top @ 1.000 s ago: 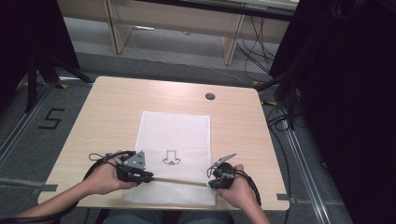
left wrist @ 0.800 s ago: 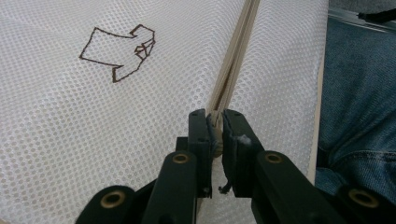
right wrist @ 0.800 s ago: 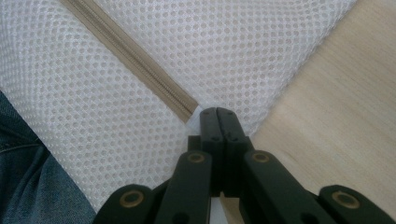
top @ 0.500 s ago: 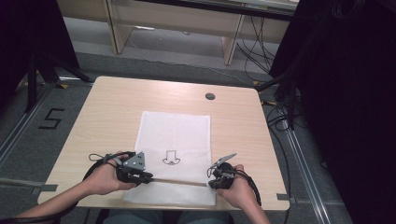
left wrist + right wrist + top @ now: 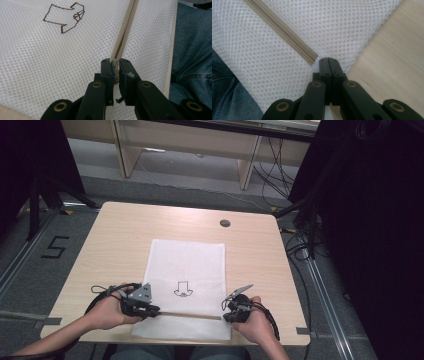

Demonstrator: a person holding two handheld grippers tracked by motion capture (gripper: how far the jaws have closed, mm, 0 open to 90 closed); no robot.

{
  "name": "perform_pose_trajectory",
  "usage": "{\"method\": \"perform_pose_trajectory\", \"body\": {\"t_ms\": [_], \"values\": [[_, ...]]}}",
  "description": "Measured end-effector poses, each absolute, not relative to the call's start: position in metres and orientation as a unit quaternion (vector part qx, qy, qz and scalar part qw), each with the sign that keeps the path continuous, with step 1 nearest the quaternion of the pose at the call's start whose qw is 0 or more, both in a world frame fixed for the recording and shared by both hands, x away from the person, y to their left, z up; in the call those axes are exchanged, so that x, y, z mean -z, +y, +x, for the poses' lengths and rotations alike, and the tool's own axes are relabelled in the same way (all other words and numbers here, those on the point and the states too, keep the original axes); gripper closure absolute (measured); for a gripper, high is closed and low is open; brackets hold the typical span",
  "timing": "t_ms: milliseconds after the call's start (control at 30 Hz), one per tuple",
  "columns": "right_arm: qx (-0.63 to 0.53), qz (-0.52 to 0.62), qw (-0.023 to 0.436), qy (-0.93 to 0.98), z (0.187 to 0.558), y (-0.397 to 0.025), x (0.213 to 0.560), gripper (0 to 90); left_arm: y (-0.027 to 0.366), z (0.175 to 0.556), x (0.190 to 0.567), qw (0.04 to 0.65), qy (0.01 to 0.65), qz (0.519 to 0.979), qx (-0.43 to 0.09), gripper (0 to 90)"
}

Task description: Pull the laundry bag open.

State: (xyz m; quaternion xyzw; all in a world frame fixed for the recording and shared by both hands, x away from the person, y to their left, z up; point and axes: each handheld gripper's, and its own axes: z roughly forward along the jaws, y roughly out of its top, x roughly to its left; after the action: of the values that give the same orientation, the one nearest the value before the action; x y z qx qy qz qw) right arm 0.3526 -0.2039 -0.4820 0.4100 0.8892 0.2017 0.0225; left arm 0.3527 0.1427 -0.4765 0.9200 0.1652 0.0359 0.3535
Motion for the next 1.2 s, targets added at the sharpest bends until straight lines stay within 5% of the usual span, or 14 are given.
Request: {"method": "perform_pose_trajectory", "body": {"t_ms": [1200], "values": [[-0.201, 0.405, 0.027, 0.891, 0.353, -0.205, 0.482, 90.0, 0.162, 0.35, 0.479, 0.347, 0.182, 0.919, -0.042, 82.1]]}}
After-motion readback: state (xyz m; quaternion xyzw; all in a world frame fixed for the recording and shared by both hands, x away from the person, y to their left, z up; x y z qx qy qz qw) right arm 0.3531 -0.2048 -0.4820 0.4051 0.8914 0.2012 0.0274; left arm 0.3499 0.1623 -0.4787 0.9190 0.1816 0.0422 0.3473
